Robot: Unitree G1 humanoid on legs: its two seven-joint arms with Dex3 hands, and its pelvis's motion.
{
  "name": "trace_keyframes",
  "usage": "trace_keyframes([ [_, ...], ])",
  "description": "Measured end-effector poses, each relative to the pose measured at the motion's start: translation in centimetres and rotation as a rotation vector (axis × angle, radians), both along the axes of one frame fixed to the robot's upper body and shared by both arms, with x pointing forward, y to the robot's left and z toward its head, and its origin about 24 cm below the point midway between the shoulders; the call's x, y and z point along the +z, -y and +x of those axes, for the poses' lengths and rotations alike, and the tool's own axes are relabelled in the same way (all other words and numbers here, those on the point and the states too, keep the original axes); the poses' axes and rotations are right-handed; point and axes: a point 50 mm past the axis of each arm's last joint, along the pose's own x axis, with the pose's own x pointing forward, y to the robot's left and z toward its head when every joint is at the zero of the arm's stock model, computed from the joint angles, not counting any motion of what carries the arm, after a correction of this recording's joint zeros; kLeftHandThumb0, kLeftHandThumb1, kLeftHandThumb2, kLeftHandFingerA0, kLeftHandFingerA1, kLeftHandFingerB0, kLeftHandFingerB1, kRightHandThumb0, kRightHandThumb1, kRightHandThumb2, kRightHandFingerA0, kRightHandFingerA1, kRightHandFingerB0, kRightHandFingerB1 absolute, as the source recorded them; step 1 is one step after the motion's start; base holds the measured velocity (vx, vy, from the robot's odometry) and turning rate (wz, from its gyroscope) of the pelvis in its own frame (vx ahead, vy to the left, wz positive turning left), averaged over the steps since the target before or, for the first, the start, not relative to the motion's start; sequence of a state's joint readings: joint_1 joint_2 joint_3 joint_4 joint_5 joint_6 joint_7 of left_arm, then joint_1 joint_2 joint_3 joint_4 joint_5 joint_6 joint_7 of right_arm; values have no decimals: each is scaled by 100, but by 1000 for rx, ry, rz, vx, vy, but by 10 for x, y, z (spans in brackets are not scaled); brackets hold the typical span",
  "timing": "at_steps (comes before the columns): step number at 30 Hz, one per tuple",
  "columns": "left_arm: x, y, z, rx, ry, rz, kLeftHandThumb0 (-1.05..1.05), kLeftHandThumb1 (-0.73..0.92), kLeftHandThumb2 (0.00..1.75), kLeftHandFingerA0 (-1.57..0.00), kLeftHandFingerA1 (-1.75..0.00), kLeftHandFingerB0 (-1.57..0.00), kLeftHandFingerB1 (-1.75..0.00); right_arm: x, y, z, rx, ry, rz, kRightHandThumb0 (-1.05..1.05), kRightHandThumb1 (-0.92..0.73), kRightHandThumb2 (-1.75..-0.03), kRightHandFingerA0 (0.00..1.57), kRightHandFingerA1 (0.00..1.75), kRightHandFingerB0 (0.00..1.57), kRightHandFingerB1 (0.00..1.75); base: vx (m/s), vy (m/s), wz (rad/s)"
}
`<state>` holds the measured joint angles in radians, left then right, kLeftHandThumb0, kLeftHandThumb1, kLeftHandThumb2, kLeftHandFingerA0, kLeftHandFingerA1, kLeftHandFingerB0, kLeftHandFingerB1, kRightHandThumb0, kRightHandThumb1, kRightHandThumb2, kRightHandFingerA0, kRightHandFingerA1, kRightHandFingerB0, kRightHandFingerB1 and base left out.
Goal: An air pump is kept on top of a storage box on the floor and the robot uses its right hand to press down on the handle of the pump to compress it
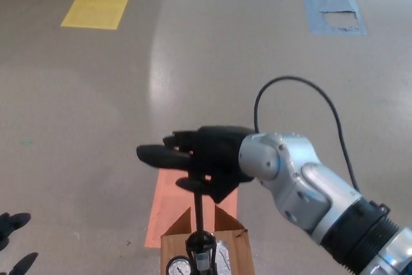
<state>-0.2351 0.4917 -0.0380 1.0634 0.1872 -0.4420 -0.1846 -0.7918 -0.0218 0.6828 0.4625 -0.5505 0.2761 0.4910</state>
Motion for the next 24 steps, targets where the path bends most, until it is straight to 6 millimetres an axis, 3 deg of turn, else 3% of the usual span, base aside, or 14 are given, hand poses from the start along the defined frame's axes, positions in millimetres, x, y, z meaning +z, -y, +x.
trace_keyframes([
  [3,2,1,3,-6,6,5,-69,65,97,0,-41,-8,-35,-16,-1,-3,-2,-42,-12,-92,-77,-111,0,11,0,9,0,0,0],
  [16,6,0,7,-14,16,15,-64,65,97,0,-42,-2,-36,-91,16,-18,-95,-188,-114,-94,-81,-116,0,12,0,10,0,0,0],
  [17,6,1,7,-15,17,15,-59,85,68,-13,-34,-9,-24,-99,20,-20,-112,-202,-131,-92,-81,-116,0,15,0,11,0,0,0],
  [18,6,1,7,-16,17,15,-32,63,113,-1,-50,0,-48,-103,21,-21,-118,-206,-139,-92,-81,-116,0,16,0,12,0,0,0],
  [22,6,4,5,-35,26,17,-32,62,113,-1,-49,0,-48,-125,37,-28,-173,-231,-191,-93,-81,-116,0,16,0,13,0,0,0],
  [23,6,5,5,-41,30,19,-65,65,96,-7,-45,0,-38,-129,41,-29,-184,-232,-202,-93,-81,-116,0,16,0,12,0,0,0],
  [24,6,6,5,-47,34,21,-64,67,99,-3,-43,-1,-38,-132,44,-30,-192,-234,-211,-92,-82,-116,0,16,0,12,0,0,0],
])
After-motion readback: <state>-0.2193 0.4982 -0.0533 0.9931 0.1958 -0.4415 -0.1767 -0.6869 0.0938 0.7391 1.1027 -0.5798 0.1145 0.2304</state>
